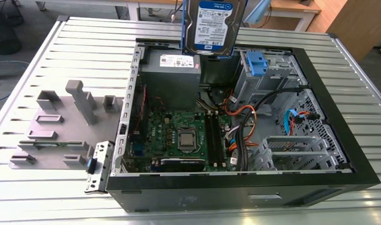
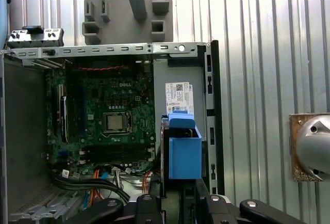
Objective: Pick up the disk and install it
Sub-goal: 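Pick up the disk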
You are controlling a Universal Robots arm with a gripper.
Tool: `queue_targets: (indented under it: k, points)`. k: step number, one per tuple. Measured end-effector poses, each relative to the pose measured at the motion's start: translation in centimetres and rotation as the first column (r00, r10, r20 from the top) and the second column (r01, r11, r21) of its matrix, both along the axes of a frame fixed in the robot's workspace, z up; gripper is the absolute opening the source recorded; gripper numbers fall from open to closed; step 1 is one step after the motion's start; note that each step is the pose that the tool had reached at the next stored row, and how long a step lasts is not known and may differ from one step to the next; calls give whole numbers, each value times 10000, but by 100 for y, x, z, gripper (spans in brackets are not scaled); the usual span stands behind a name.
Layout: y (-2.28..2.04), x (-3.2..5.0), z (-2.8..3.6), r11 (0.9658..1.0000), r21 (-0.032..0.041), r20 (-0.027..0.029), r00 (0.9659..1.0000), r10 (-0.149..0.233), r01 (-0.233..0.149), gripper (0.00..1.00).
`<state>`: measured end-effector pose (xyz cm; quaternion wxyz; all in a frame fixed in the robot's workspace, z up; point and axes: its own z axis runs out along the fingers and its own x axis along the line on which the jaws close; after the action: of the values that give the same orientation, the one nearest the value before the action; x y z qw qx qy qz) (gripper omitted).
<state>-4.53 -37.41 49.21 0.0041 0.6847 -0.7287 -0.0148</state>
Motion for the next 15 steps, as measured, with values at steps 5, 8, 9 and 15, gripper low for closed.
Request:
queue_targets:
  k: [5,8,9,15]
  points:
    - [0,2,0,10000,0,0,10000,1,-1,35]
    - [0,9,0,10000,0,0,10000,3,-3,35]
    - [0,15,0,10000,1,0,10000,2,-2,35]
    - [0,66,0,10000,0,2,10000,2,-2,35]
